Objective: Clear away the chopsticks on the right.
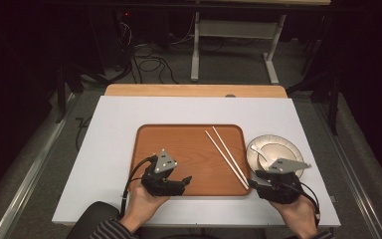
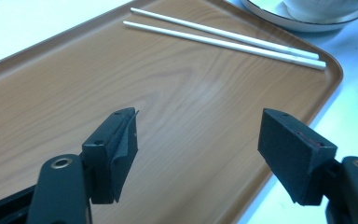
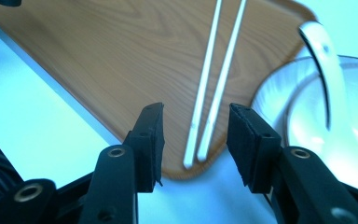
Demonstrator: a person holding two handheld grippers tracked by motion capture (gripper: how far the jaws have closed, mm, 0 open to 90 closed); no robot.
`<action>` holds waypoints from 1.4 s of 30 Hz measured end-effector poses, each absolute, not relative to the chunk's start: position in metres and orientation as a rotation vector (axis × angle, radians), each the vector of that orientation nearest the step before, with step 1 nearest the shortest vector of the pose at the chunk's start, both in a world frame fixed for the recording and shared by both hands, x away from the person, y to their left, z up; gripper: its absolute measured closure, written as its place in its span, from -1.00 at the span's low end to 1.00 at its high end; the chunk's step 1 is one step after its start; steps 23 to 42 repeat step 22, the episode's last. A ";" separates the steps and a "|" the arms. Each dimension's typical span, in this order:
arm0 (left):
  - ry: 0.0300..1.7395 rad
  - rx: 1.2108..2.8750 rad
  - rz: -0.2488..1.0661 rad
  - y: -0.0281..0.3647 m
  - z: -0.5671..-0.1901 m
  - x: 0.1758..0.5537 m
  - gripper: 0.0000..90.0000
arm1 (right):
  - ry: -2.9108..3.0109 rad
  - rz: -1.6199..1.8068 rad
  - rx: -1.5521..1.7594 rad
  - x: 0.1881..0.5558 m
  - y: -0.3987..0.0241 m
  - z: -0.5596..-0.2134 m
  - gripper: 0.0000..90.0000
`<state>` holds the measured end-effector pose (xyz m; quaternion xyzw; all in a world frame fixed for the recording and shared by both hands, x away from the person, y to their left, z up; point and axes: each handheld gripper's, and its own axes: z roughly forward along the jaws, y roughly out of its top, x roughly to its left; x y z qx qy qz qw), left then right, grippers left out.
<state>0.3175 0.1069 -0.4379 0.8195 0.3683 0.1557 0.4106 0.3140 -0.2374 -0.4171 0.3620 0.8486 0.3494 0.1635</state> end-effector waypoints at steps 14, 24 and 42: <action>0.938 2.062 0.390 0.109 -0.444 0.316 -0.35 | 2.405 1.046 0.999 0.311 -0.245 -0.430 0.16; 0.944 2.056 0.398 0.111 -0.443 0.315 -0.34 | 2.420 1.038 0.956 0.313 -0.242 -0.435 0.08; 0.944 2.056 0.398 0.111 -0.443 0.315 -0.34 | 2.420 1.038 0.956 0.313 -0.242 -0.435 0.08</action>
